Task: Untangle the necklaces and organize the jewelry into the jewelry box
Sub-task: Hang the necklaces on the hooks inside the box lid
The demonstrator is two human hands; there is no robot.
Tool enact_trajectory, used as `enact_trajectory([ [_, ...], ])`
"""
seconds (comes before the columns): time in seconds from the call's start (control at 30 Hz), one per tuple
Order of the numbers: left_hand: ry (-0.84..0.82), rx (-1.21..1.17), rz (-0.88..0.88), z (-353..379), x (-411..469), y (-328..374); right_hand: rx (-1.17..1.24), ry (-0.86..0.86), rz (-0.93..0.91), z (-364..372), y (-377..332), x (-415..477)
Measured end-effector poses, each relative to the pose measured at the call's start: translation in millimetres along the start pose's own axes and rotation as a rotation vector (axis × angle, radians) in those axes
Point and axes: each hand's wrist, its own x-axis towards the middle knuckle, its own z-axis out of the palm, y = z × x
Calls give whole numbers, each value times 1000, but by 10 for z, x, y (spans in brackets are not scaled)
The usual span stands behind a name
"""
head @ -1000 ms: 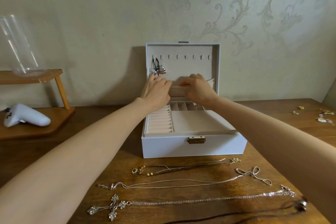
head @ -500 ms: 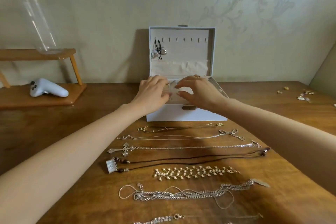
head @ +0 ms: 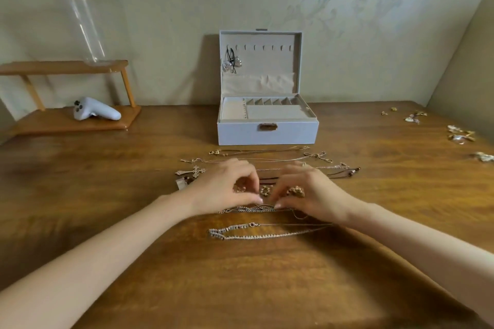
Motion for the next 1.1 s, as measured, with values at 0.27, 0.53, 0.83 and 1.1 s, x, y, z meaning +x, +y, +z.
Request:
enact_trajectory([
  [0.27, -154, 128, 75, 56, -152, 113, -6, 5, -38, 120, -241, -133],
  [0.53, -83, -114, -30, -34, -141, 108, 223, -100, 157, 38, -348, 38],
  [0.83, 51, -555, -95, -266, 70, 108, 757, -92, 319, -349, -317, 314],
  [1.1, 18, -538, -99, -395, 380, 127, 771, 29, 310, -695, -293, 746],
])
